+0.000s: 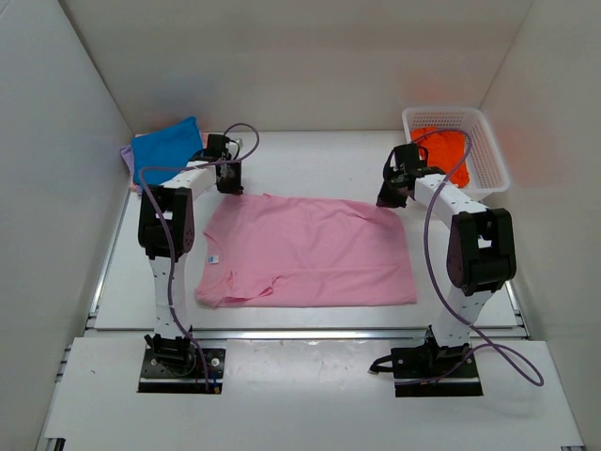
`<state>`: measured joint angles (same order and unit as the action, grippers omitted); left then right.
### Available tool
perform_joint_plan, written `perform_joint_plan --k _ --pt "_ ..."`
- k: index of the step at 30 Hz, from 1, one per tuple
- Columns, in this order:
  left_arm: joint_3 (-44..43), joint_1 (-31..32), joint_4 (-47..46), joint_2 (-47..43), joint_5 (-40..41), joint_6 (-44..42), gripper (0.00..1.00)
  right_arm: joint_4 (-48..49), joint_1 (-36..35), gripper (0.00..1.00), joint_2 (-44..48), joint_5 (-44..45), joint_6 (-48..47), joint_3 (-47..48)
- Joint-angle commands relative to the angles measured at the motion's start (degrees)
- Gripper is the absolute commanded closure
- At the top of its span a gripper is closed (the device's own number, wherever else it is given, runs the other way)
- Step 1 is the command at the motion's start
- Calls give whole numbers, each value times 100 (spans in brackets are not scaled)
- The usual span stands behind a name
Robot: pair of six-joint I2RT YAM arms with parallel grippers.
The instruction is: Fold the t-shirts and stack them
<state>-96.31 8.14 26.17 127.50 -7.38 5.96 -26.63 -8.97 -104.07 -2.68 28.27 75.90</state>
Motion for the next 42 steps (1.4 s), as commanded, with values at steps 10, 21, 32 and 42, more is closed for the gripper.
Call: perform_joint_plan --k 10,21,32,42 --pt "-133 -138 389 -611 -388 37 100 141 71 100 291 -128 -6 -49" --pt "1235 -129 20 -2614 -449 230 100 167 45 100 1081 -215 -6 -724" --pt "4232 -234 -657 -4645 -449 485 100 904 448 100 2487 -944 -94 -2639" --pt "5543 -304 -1088 -5481 -185 503 100 1503 1046 100 3437 -1648 -5 -4082"
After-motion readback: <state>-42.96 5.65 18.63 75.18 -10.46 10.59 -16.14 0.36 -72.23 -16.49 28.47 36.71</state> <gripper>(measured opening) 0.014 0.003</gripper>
